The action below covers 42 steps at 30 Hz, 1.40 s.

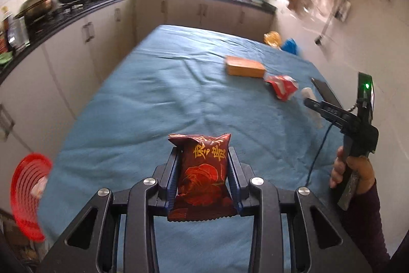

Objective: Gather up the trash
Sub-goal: 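Carry the snack bag and spray bottle over the red basket and open both tools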

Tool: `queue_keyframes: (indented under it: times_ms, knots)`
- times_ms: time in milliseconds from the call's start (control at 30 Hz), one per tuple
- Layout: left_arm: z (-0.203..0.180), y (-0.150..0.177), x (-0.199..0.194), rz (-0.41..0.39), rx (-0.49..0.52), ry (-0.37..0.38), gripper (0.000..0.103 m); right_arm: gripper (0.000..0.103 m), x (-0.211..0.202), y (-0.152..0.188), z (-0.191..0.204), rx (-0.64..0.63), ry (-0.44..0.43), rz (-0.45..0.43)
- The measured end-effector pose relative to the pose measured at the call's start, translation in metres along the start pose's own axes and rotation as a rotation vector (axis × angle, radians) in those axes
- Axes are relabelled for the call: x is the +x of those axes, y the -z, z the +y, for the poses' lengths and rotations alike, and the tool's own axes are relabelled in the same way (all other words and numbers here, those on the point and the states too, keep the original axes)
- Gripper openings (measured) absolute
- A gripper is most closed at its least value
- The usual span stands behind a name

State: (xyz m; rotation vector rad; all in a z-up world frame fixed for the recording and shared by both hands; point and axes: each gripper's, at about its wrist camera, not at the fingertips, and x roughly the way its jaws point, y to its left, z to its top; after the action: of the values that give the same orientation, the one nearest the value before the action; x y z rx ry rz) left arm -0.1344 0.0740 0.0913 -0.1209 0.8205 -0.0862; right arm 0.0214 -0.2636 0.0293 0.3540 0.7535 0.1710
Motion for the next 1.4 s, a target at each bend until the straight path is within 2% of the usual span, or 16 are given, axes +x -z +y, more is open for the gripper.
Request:
queue_keyframes:
  times_ms: [100,233,567,1000,1400]
  knots:
    - [0.026,0.010,-0.021,-0.028,-0.043,-0.032,0.033,0.032,-0.006,0.000,0.013,-0.020,-0.021,-0.006]
    - [0.051,0.019,-0.035,-0.048,-0.082,-0.077,0.033,0.032,-0.026,0.012,0.038,-0.032,-0.106,0.007]
    - [0.095,0.037,-0.048,-0.080,-0.172,-0.124,0.033,0.033,-0.063,0.051,0.111,-0.120,-0.264,0.038]
    - [0.171,0.057,-0.065,-0.102,-0.290,-0.277,0.033,0.033,-0.050,0.093,0.203,-0.258,-0.390,0.124]
    - [0.237,0.083,-0.067,-0.083,-0.406,-0.348,0.033,0.033,-0.031,0.129,0.290,-0.392,-0.474,0.210]
